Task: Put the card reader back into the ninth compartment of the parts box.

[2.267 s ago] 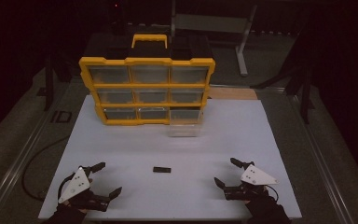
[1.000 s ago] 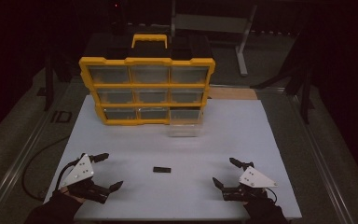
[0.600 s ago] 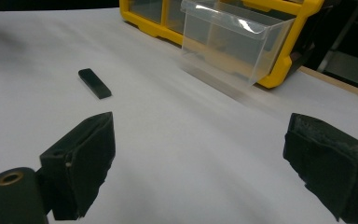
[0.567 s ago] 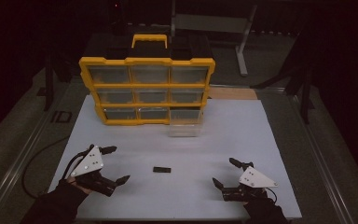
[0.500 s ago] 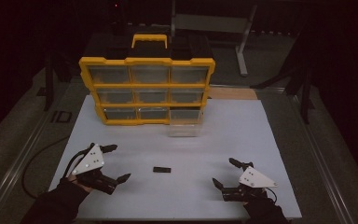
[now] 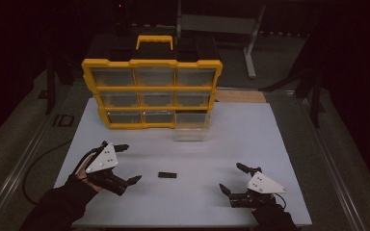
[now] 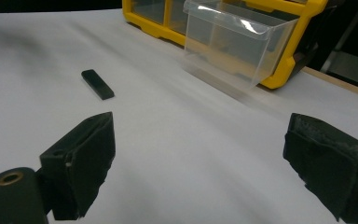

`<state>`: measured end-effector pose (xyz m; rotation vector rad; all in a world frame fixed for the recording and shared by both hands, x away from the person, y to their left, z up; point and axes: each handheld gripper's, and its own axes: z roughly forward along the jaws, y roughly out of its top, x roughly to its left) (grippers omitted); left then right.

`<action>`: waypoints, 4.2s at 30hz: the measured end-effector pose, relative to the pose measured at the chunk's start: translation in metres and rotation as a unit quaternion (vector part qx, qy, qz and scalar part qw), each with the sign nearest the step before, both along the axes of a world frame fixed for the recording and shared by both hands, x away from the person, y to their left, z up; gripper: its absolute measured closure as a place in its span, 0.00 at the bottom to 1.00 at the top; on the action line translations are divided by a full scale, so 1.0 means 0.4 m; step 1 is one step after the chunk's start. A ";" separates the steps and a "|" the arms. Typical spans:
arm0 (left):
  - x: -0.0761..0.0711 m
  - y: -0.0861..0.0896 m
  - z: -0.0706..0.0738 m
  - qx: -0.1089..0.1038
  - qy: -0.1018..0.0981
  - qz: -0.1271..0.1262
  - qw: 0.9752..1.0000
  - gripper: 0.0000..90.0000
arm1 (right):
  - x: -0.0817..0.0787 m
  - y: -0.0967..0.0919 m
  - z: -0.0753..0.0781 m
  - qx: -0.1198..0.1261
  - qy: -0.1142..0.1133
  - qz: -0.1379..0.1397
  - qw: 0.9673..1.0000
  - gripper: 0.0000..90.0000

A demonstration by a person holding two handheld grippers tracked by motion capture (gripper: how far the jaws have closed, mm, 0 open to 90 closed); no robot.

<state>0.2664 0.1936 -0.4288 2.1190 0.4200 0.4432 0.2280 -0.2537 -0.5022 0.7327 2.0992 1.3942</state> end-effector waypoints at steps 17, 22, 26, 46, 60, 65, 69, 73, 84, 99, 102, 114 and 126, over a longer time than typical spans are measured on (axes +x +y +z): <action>0.031 -0.063 0.019 0.060 0.015 -0.034 0.998 0.00 | 0.001 -0.002 0.001 0.001 -0.003 0.002 1.000 0.10; 0.040 -0.082 0.023 0.076 0.020 -0.049 0.996 0.00 | 0.001 -0.002 0.001 0.001 -0.003 0.003 1.000 0.10; 0.052 -0.103 0.025 0.083 0.023 -0.057 0.995 0.00 | 0.000 -0.002 0.001 0.003 -0.002 0.002 1.000 0.10; 0.077 -0.184 -0.014 0.160 0.058 -0.091 0.981 0.00 | 0.001 -0.002 0.000 0.002 0.000 0.005 1.000 0.10; 0.108 -0.228 -0.047 0.217 0.087 -0.121 0.965 0.00 | 0.002 -0.003 0.001 0.005 -0.001 0.003 1.000 0.10; 0.118 -0.242 -0.057 0.229 0.090 -0.126 0.961 0.00 | 0.002 -0.004 0.001 0.005 0.000 0.004 1.000 0.10; 0.125 -0.251 -0.066 0.242 0.099 -0.129 0.957 0.02 | 0.001 -0.004 0.003 0.006 0.005 0.004 1.000 0.10; 0.127 -0.261 -0.076 0.256 0.106 -0.125 0.953 0.02 | -0.001 -0.004 0.003 0.010 0.004 0.003 1.000 0.10; 0.147 -0.280 -0.097 0.269 0.119 -0.140 0.945 0.18 | -0.001 -0.004 0.004 0.009 0.006 0.004 1.000 0.10; 0.162 -0.299 -0.120 0.307 0.134 -0.139 0.932 0.40 | 0.000 -0.003 0.004 0.004 0.002 0.007 1.000 0.10; 0.161 -0.305 -0.126 0.320 0.131 -0.140 0.928 0.43 | 0.000 -0.003 0.004 0.002 0.001 0.007 1.000 0.10; 0.158 -0.327 -0.139 0.349 0.133 -0.152 0.915 0.61 | -0.001 -0.003 0.004 0.006 0.004 0.006 1.000 0.10; 0.165 -0.331 -0.147 0.355 0.141 -0.154 0.911 0.72 | -0.001 -0.004 0.004 0.004 0.002 0.007 1.000 0.10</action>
